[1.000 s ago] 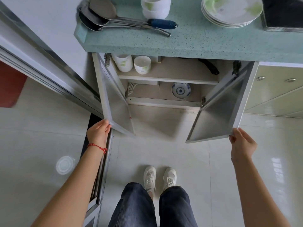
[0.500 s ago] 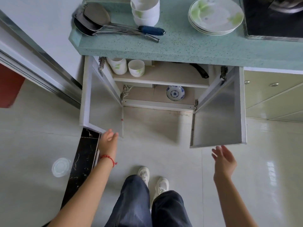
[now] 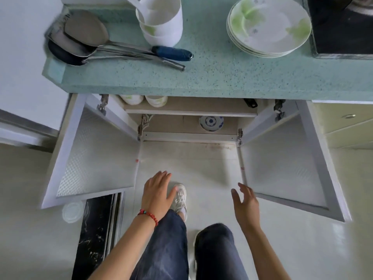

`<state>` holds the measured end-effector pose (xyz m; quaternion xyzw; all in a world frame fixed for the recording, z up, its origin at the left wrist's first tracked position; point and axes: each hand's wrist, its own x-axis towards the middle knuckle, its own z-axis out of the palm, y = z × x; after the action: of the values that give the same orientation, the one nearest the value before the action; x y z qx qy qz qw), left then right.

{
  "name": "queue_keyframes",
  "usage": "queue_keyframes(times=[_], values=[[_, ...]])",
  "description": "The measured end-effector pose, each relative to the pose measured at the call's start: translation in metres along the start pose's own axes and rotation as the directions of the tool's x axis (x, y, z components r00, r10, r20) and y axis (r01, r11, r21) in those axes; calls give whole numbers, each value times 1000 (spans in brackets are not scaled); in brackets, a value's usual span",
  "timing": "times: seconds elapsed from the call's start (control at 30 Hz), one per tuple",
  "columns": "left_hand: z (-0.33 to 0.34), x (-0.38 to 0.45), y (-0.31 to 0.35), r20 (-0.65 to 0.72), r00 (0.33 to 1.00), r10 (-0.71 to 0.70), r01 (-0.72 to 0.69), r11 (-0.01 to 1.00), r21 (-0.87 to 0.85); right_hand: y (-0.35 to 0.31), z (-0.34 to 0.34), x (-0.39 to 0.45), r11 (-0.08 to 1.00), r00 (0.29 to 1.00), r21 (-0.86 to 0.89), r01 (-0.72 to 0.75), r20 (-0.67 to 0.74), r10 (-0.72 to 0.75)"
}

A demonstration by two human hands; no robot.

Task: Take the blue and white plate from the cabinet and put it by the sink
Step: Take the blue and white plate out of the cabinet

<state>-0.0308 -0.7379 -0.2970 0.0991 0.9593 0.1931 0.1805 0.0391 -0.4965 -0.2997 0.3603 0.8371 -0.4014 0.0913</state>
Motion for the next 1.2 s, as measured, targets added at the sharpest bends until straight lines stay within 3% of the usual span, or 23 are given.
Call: queue_keyframes(times=[0.3,0.67,0.97,1.2], values=[[34,89,-5,59,996,63,-67,996,58,1,29,98,990,993,-122,65,102,-53],[175,203,-36,42,999,14,-15,1000,26,79,98,240,948,970,-227,223,153,-191],[269,305,-62,7,1000,-3,3,999,-33,106,172,365,937,956,-196,289,114,-270],[330,397,-79,-44,999,-26,21,992,-122,117,242,470,962,970,-122,243,35,-240]])
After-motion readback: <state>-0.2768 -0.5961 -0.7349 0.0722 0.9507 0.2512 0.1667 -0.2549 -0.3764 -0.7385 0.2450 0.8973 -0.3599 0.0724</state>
